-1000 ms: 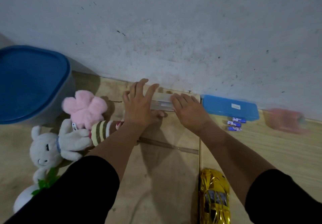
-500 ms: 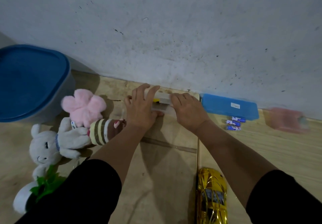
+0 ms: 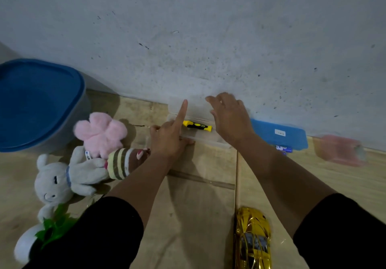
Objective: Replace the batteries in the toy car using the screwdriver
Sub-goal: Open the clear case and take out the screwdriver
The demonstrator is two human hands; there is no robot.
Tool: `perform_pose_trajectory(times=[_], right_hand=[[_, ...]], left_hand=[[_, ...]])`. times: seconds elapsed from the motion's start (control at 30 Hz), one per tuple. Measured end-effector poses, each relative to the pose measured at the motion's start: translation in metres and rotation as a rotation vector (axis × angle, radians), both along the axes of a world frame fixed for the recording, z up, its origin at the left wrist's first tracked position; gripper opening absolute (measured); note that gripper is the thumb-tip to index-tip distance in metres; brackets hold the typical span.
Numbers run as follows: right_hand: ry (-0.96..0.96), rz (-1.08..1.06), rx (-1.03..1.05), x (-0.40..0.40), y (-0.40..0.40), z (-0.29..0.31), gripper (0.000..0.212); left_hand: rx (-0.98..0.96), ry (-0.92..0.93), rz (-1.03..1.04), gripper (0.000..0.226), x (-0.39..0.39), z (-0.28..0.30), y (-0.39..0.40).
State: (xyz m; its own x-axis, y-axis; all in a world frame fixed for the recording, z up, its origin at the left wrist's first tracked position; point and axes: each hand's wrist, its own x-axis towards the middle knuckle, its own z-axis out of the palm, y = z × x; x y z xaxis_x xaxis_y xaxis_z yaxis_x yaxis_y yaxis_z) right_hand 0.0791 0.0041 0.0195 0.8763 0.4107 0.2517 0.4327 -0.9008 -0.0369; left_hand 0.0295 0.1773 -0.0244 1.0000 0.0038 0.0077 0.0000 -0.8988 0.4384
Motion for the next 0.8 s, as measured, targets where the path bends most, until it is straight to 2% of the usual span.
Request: perform_pose_trajectory(times=[0.07, 0.1, 0.2, 0.3, 0.4, 0.5, 0.6, 0.7, 0.8], right_hand=[[-0.169, 0.020, -0.045, -0.008, 0.000, -0.003, 0.027], [-0.172, 0.090, -0.051, -0.013, 0.003, -0.008, 0.023], [0.001, 0.225, -0.039, -0.026, 0.012, -0.027, 0.018], [0.169, 0.133, 0.026, -0.034, 0.021, -0.039, 0.026], [0.253, 0.079, 0.025, -0.031, 0.030, -0.039, 0.040], [0.327, 0.029, -0.010, -0.024, 0.034, -0.037, 0.037], [0.425, -0.015, 0.049, -0.022, 0.035, -0.034, 0.037], [0.483, -0.030, 0.074, -0.018, 0.038, -0.031, 0.035], [0.409, -0.058, -0.005, -0.018, 0.037, -0.024, 0.030]], left_hand=[[0.042, 0.043, -0.012, 0.111, 0.006, 0.005, -0.001], [0.062, 0.069, -0.017, 0.114, 0.008, 0.007, -0.002], [0.119, 0.104, -0.033, 0.116, 0.014, 0.009, -0.003], [0.152, 0.088, -0.035, 0.114, 0.015, 0.005, -0.002], [0.139, 0.091, -0.031, 0.117, 0.016, 0.003, -0.002], [0.136, 0.086, -0.018, 0.118, 0.016, 0.003, -0.002], [0.140, 0.090, -0.007, 0.119, 0.014, 0.004, -0.002], [0.157, 0.045, 0.014, 0.120, 0.010, 0.007, -0.005], [0.182, 0.033, 0.034, 0.125, 0.010, 0.011, -0.005]])
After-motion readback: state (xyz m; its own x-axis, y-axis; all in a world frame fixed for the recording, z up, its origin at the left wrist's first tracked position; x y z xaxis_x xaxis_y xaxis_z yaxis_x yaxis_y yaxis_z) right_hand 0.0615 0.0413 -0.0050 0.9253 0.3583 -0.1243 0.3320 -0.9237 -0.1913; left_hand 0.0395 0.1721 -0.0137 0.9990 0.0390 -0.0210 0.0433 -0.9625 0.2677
